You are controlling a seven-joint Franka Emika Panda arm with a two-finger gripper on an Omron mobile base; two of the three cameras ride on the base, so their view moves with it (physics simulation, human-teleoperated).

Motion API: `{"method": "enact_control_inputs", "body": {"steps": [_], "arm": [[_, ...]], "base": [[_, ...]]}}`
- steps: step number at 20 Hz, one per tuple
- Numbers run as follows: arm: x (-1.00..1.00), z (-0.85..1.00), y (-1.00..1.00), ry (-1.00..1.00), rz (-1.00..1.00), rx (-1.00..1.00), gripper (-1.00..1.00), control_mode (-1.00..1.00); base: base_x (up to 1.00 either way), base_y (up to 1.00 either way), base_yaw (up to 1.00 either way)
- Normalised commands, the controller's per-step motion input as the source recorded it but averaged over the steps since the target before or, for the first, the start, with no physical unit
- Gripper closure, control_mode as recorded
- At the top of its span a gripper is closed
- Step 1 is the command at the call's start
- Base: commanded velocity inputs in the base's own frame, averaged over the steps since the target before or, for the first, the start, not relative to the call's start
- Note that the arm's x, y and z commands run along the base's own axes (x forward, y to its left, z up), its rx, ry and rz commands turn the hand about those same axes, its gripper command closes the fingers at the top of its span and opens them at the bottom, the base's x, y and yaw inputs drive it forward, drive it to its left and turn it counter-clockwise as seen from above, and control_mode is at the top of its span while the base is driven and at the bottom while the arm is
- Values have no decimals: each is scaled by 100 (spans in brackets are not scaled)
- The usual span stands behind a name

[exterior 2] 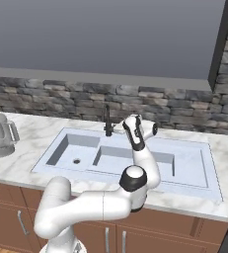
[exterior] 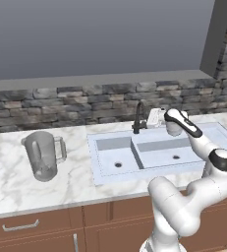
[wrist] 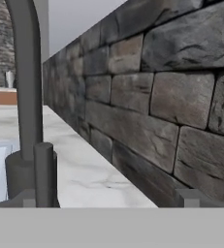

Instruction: Turn on the sink faucet and place the jug under the water for a few seconds to fill it up.

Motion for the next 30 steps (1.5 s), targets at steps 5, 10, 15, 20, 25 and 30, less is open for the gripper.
{"method": "enact_control_inputs", "body": {"steps": [5, 10, 15, 20, 25, 30], "arm": [[4, 0, 2, 0, 0, 0, -100, -100], [6, 0, 0, 0, 0, 1, 100, -100], [11, 0, 0, 0, 0, 3, 100, -100], [15, 0, -3, 0, -2, 3, 100, -100], [15, -3, -41, 1, -10, 8, 100, -100], [16, -22, -57, 1, -15, 4, 100, -100]], "base": [[0, 0, 0], [0, 0, 0], [0, 0, 0], [0, 0, 0], [0, 0, 0], [0, 0, 0]]}}
